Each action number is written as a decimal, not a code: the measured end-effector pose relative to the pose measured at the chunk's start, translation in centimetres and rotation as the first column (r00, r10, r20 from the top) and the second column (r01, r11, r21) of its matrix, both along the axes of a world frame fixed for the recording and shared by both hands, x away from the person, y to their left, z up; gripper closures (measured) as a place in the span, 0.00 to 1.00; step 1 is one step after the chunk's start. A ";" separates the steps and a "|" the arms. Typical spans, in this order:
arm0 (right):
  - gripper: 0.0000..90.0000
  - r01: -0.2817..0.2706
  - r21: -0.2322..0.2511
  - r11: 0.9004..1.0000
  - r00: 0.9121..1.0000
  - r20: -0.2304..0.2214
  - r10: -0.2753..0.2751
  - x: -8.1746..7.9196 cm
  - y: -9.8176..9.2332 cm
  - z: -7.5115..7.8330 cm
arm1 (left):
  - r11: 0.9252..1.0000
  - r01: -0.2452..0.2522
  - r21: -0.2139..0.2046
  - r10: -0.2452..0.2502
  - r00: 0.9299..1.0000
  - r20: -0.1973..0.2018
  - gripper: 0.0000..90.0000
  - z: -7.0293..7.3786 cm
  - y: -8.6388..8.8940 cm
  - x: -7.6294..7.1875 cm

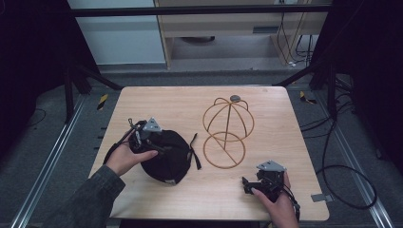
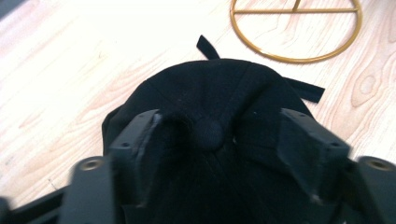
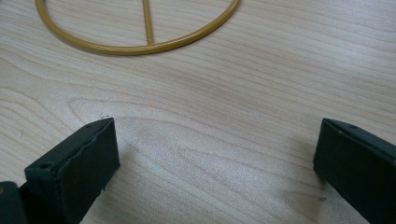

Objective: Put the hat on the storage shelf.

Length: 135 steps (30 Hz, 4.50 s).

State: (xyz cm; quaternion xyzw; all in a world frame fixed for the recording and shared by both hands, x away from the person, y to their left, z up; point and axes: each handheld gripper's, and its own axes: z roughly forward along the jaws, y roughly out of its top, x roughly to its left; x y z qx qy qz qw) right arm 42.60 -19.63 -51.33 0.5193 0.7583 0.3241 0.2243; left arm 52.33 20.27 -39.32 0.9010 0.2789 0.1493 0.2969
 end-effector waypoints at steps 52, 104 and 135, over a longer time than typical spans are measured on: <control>0.00 -0.002 0.000 1.000 1.000 0.000 0.002 0.1 0.0 0.0 | 0.998 0.035 -0.044 -0.030 0.993 0.118 0.82 8.1 3.3 -2.4; 0.00 -0.010 0.001 1.000 1.000 0.000 0.010 0.1 -0.1 0.0 | 0.991 0.093 -0.099 -0.058 0.949 0.309 0.83 20.2 2.4 -5.0; 0.00 -0.011 0.001 1.000 1.000 0.001 0.011 0.1 -0.1 0.0 | 0.975 0.188 -0.116 -0.132 0.918 0.374 0.83 22.2 -2.2 -6.9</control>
